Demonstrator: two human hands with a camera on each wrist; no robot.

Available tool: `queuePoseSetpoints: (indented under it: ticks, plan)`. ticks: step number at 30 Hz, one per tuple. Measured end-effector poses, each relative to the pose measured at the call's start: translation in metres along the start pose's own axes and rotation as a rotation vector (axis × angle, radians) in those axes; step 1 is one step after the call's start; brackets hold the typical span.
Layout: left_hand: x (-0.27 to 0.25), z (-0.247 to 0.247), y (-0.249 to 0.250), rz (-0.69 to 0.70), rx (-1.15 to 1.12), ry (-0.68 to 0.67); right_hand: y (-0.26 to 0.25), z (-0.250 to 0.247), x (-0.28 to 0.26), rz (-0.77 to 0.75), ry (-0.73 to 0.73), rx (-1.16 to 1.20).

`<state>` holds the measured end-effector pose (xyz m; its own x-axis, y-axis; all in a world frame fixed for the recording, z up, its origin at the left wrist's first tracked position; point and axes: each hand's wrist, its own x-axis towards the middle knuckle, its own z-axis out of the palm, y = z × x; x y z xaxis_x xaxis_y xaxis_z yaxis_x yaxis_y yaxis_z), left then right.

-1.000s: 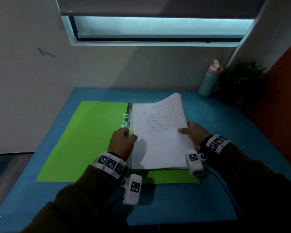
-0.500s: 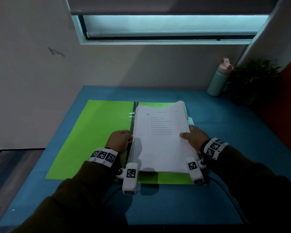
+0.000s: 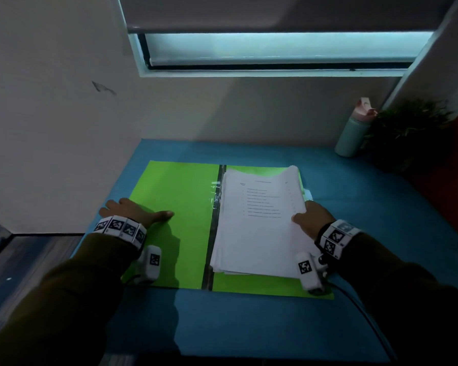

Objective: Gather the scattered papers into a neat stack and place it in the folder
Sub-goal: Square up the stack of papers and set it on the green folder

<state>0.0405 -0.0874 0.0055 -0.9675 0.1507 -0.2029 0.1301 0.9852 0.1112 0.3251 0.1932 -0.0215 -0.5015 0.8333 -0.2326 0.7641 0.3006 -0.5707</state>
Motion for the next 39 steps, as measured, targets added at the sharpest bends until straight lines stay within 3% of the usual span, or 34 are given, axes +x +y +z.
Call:
queuePoseSetpoints:
  ticks: [5,8,14,17,20,22,24,27,30,35,37,39]
  plan:
    - [0.014,-0.039,-0.015,0.082,-0.162,-0.115,0.002,0.002,-0.004,-0.012,-0.005,0.008]
    - [0.016,-0.092,-0.026,0.254,-0.212,-0.189,0.002,-0.002,-0.003,-0.012,-0.046,0.006]
    - [-0.055,-0.162,0.004,0.453,-0.797,-0.450,-0.002,-0.005,-0.003,-0.007,-0.057,-0.012]
    - [-0.103,-0.146,0.041,0.574,-0.771,-0.417,-0.002,-0.010,-0.005,-0.007,-0.081,-0.011]
    - [-0.134,-0.097,0.076,0.680,-0.874,-0.755,0.001,-0.015,-0.004,-0.004,-0.109,0.050]
    - [-0.146,-0.060,0.094,0.849,-0.702,-0.847,0.004,-0.019,-0.006,0.010,-0.158,0.156]
    - [-0.160,-0.027,0.109,1.018,-0.397,-0.748,0.010,-0.022,-0.007,-0.015,-0.211,0.244]
    - [-0.184,0.010,0.125,1.103,-0.119,-0.605,0.015,-0.026,-0.008,-0.074,-0.174,0.222]
    - [-0.183,0.031,0.127,1.124,-0.053,-0.472,0.018,-0.029,-0.007,-0.044,-0.184,0.209]
    - [-0.174,0.040,0.121,1.158,-0.027,-0.442,0.021,-0.040,-0.003,0.110,-0.109,0.353]
    - [-0.173,0.044,0.123,1.157,0.055,-0.413,0.020,-0.038,-0.003,0.079,-0.081,0.281]
    - [-0.173,0.046,0.127,1.151,0.107,-0.417,0.020,-0.034,-0.006,-0.049,-0.085,0.130]
